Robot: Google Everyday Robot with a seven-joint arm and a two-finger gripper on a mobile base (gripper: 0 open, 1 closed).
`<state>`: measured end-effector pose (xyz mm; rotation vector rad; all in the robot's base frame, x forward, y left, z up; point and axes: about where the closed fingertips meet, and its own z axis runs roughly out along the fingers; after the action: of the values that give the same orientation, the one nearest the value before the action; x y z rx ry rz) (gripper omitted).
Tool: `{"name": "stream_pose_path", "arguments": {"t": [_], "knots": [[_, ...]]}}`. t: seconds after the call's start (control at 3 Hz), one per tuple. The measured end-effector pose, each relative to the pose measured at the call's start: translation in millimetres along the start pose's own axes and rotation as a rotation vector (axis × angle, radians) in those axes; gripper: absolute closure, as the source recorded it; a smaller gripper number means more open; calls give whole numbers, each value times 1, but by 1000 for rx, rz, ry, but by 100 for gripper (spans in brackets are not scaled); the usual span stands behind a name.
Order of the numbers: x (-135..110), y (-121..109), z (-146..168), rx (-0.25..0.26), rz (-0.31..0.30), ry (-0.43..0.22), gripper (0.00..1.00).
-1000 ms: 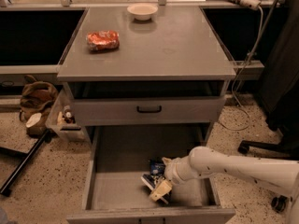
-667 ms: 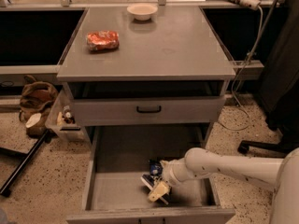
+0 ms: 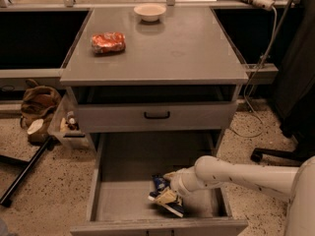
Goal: Pick blue chip bag from middle drawer and place on counter
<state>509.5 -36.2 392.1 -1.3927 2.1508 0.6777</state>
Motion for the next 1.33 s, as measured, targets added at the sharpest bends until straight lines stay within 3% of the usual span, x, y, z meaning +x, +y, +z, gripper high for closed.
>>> {"name": "stream_pose_path", "arguments": {"t": [0.33, 0.67, 1.0, 1.33], "knots": [[0, 0, 0, 0, 0, 0, 65], [-24, -4, -14, -16, -28, -17, 88], [-74, -16, -57, -34, -72, -84, 100], [-129, -14, -112, -33, -138, -134, 100]]}}
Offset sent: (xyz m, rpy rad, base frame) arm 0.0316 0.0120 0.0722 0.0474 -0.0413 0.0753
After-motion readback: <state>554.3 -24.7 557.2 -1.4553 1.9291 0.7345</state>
